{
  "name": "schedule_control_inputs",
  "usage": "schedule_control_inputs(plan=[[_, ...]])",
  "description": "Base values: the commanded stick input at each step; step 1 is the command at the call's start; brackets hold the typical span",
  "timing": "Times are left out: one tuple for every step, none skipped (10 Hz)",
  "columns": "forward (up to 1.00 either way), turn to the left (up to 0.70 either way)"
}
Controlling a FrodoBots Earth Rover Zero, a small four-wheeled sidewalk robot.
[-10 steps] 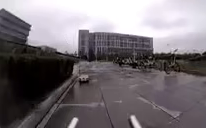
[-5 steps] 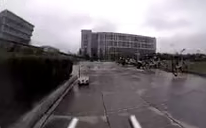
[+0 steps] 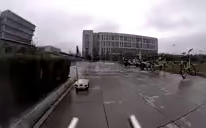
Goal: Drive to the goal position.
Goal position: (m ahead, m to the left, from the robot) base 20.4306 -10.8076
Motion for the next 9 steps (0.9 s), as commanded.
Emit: schedule_control_inputs(plan=[[0.70,0.00],[0.70,0.00],[0.70,0.00],[0.70,0.00],[0.70,0.00],[0.70,0.00],[0.70,0.00],[0.70,0.00],[0.70,0.00]])
